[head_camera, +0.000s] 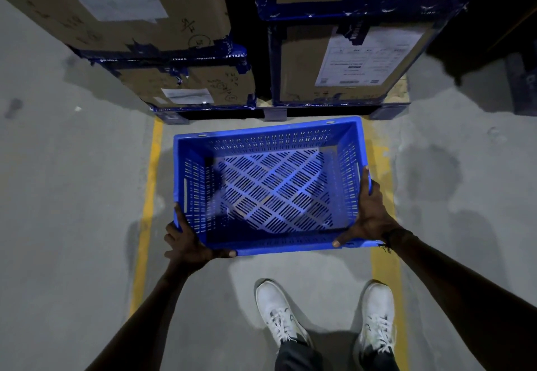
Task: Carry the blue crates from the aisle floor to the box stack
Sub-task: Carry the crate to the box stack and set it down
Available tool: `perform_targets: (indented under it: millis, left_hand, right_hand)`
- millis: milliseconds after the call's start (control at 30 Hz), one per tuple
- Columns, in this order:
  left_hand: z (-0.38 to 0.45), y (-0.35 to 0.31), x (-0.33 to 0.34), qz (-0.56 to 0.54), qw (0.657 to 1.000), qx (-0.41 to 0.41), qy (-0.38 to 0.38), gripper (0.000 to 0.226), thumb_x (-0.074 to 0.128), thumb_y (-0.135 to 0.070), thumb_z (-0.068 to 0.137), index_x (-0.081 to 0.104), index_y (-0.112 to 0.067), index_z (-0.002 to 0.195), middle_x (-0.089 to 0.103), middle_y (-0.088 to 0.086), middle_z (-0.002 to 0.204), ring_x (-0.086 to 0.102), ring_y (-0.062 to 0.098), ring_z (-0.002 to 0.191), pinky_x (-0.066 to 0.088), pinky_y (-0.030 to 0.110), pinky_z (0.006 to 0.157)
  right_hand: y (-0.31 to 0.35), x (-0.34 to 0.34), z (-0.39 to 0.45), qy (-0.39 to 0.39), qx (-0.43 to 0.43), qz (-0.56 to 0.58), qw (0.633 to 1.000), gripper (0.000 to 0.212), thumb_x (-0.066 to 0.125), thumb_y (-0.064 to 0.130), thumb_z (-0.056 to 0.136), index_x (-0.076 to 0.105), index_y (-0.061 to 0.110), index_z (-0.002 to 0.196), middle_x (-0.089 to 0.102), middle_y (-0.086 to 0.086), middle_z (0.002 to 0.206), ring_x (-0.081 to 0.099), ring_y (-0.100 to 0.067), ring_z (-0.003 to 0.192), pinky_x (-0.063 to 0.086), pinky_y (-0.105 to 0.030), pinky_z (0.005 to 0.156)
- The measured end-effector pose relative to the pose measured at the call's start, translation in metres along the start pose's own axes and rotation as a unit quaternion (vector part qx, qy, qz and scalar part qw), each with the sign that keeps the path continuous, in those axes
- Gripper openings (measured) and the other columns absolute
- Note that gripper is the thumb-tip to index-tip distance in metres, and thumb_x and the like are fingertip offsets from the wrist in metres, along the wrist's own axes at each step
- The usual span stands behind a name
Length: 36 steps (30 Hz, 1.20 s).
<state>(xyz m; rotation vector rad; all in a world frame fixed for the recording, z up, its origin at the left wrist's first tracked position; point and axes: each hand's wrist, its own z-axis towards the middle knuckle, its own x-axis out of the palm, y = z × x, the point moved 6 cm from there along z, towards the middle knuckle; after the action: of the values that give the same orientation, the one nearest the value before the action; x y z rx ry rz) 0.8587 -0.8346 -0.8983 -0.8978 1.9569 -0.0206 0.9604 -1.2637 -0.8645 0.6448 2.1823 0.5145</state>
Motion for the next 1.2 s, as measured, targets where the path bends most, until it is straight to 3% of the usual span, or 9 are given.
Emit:
perform_targets:
  millis: [200,300,367,467,667,767,933,1067,1200]
  left_hand:
    - [-0.002,-0.005,-0.01,0.003,1.0,-0.017,0.007,0.191,0.063,-0.1,0.003,-0.025,-0.031,0.157,0.031,0.023,0.134,0.04,0.044,0.116,0.046,0.06,0.085]
    - [-0.007,-0.001,-0.008,0.015,1.0,0.004,0.0,0.189,0.056,-0.105,0.005,-0.022,-0.027,0.159,0.033,0.024,0.132,0.043,0.045,0.112,0.045,0.053,0.077]
    - [-0.009,-0.004,-0.008,0.016,1.0,-0.002,0.007,0.19,0.06,-0.102,0.005,-0.023,-0.029,0.159,0.029,0.021,0.137,0.039,0.047,0.119,0.048,0.061,0.083]
    - [-0.01,-0.007,-0.013,0.026,0.999,-0.019,-0.016,0.191,0.064,-0.098,0.001,-0.023,-0.032,0.158,0.029,0.02,0.138,0.04,0.045,0.123,0.047,0.068,0.087]
    - [-0.005,0.001,-0.011,0.062,0.997,0.015,-0.049,0.19,0.057,-0.106,0.009,-0.019,-0.018,0.159,0.038,0.027,0.129,0.047,0.047,0.111,0.05,0.064,0.086]
    - [-0.009,-0.003,-0.013,0.046,0.997,0.026,-0.05,0.188,0.065,-0.102,0.014,-0.02,-0.019,0.159,0.035,0.026,0.137,0.041,0.048,0.123,0.044,0.065,0.099]
    - [-0.014,-0.004,-0.01,0.005,0.998,0.045,-0.049,0.18,0.083,-0.087,0.025,-0.018,-0.026,0.16,0.026,0.02,0.151,0.029,0.043,0.14,0.035,0.057,0.113]
    - [-0.012,0.005,-0.006,-0.007,0.994,0.068,-0.082,0.176,0.08,-0.091,0.026,-0.015,-0.031,0.161,0.031,0.014,0.149,0.036,0.038,0.14,0.043,0.052,0.111]
    - [-0.013,0.008,-0.005,-0.002,0.987,0.101,-0.126,0.169,0.079,-0.092,0.033,-0.007,-0.025,0.162,0.038,0.016,0.145,0.042,0.037,0.135,0.047,0.049,0.103]
  right_hand:
    - [-0.007,0.015,-0.011,-0.021,0.048,0.005,0.999,0.185,0.072,0.087,-0.003,-0.046,0.047,0.134,0.003,-0.016,0.156,0.013,-0.047,0.142,0.031,-0.067,0.108]
    - [-0.003,0.02,-0.022,-0.035,0.078,-0.016,0.996,0.191,0.083,0.075,0.0,-0.046,0.044,0.136,0.005,-0.016,0.155,0.02,-0.048,0.137,0.035,-0.067,0.104]
    - [-0.001,0.023,-0.025,-0.037,0.086,-0.034,0.995,0.192,0.093,0.064,0.009,-0.043,0.038,0.142,0.004,-0.014,0.154,0.021,-0.047,0.136,0.034,-0.065,0.101]
    - [-0.003,0.025,-0.025,-0.048,0.085,-0.056,0.994,0.191,0.09,0.069,0.009,-0.04,0.036,0.144,0.005,-0.011,0.153,0.022,-0.044,0.136,0.035,-0.064,0.099]
    - [-0.016,0.029,-0.029,-0.107,0.01,-0.06,0.992,0.183,0.084,0.08,0.016,-0.036,0.035,0.147,0.015,-0.015,0.153,0.022,-0.041,0.141,0.036,-0.062,0.108]
    - [-0.022,0.031,-0.027,-0.136,-0.036,-0.067,0.988,0.181,0.079,0.087,0.018,-0.027,0.027,0.153,0.019,-0.018,0.153,0.027,-0.043,0.139,0.039,-0.06,0.107]
    - [-0.031,0.034,-0.029,-0.17,-0.048,-0.08,0.981,0.173,0.081,0.085,0.026,-0.017,0.029,0.156,0.021,-0.008,0.155,0.03,-0.035,0.14,0.042,-0.053,0.104]
    - [-0.036,0.038,-0.032,-0.237,-0.086,-0.132,0.959,0.163,0.073,0.091,0.034,-0.008,0.023,0.158,0.034,-0.011,0.144,0.046,-0.036,0.125,0.051,-0.047,0.086]
    - [-0.041,0.04,-0.028,-0.272,-0.087,-0.147,0.947,0.149,0.062,0.096,0.048,-0.007,0.025,0.158,0.034,-0.011,0.145,0.047,-0.036,0.125,0.051,-0.044,0.087]
